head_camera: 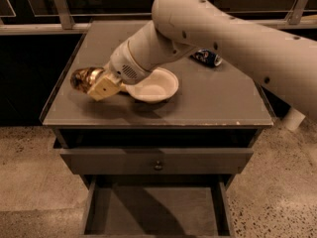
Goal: Place orange can into middle drawer
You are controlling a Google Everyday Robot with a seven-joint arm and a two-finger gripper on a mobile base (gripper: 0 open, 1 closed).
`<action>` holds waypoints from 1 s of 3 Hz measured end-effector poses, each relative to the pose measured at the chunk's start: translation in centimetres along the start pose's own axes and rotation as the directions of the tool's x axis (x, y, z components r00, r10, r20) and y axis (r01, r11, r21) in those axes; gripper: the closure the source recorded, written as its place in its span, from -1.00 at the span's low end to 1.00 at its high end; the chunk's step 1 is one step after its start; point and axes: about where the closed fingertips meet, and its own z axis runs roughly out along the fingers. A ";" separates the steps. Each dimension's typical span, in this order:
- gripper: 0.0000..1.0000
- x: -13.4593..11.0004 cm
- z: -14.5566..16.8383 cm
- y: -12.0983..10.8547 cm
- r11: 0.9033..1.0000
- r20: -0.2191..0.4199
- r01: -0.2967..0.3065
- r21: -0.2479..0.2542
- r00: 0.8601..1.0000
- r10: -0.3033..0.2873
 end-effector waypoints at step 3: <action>1.00 4.8 -5.8 6.9 0.998 0.049 -0.044 -0.043 0.998 0.046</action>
Offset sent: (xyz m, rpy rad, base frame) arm -0.1094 -0.0883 0.0018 0.1365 0.0365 -0.0246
